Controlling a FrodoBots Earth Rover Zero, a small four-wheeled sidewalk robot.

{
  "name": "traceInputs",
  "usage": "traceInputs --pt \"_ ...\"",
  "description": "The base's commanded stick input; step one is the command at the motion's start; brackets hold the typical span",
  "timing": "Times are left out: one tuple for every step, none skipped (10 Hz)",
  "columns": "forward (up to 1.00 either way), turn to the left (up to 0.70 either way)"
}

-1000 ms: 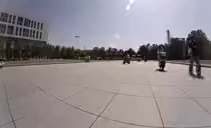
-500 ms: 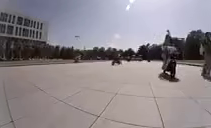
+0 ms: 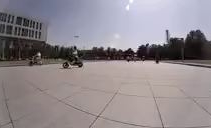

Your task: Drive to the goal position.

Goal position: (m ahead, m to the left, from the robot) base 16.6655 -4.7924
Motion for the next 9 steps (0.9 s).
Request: traceInputs --pt "0.0 0.0" --pt "0.0 0.0" --pt "0.34 0.0" --pt "1.0 0.0" --pt "1.0 0.0" --pt "1.0 0.0" --pt "1.0 0.0" --pt "1.0 0.0" --pt "1.0 0.0"
